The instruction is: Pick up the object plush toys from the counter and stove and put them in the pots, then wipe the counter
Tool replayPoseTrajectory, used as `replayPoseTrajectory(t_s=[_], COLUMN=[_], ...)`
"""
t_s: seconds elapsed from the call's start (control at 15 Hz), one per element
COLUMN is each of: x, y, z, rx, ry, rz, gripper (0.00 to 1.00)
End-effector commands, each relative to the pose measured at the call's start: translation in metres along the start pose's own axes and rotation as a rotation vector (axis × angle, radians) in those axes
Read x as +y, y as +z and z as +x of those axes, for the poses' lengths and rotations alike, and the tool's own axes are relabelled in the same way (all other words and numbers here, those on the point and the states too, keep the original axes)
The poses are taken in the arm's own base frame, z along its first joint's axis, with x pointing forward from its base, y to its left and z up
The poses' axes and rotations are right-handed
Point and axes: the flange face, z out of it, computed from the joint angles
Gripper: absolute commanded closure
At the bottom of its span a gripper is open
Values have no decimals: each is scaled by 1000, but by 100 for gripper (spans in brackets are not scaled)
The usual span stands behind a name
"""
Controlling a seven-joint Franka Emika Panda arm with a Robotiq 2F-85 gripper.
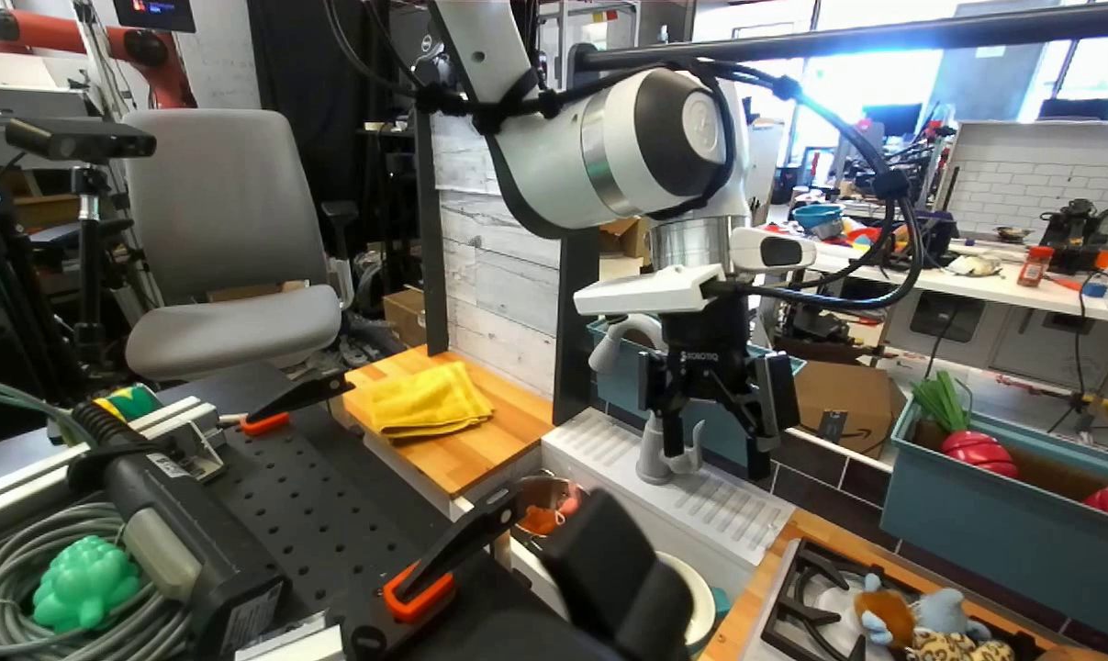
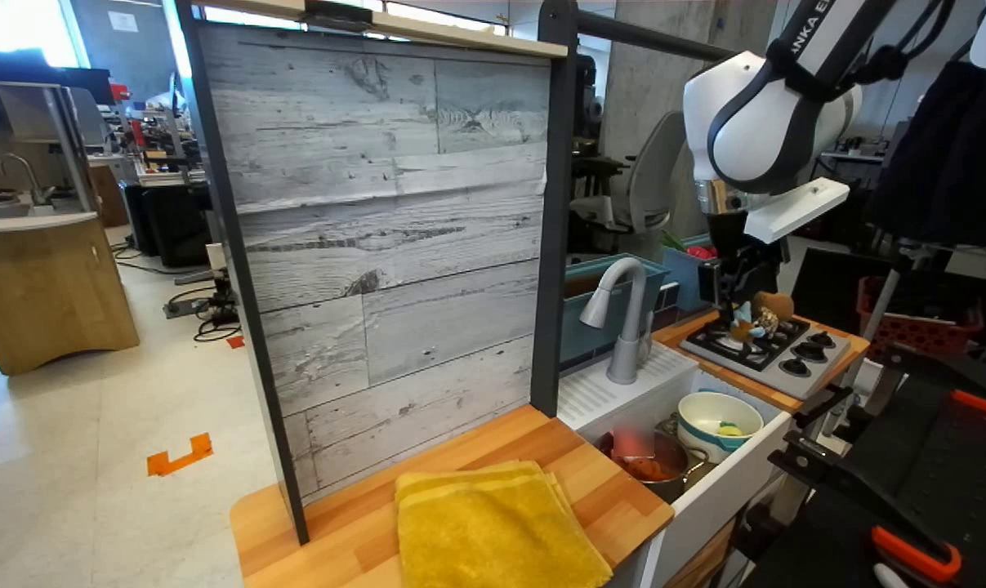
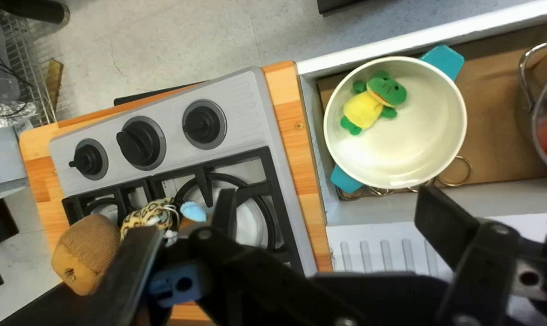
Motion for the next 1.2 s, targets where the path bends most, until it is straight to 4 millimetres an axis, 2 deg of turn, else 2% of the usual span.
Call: replayPoseTrajectory(t_s=[0.0,0.4,0.53,0.73,0.87,1.0,1.07,1.13], x=[25,94,110,121,123,124,124,123], y=[12,36,49,71,82,93,97,101], z=[26,75,86,97,103,109,111,114], rx=[64,76,97,101,103,112,113,117], ry=[75,272,339,415,453,481,491,499], rz=[-12,-25,-10,15,23,30,32,34], gripper=[0,0,17,38,41,41,37,39])
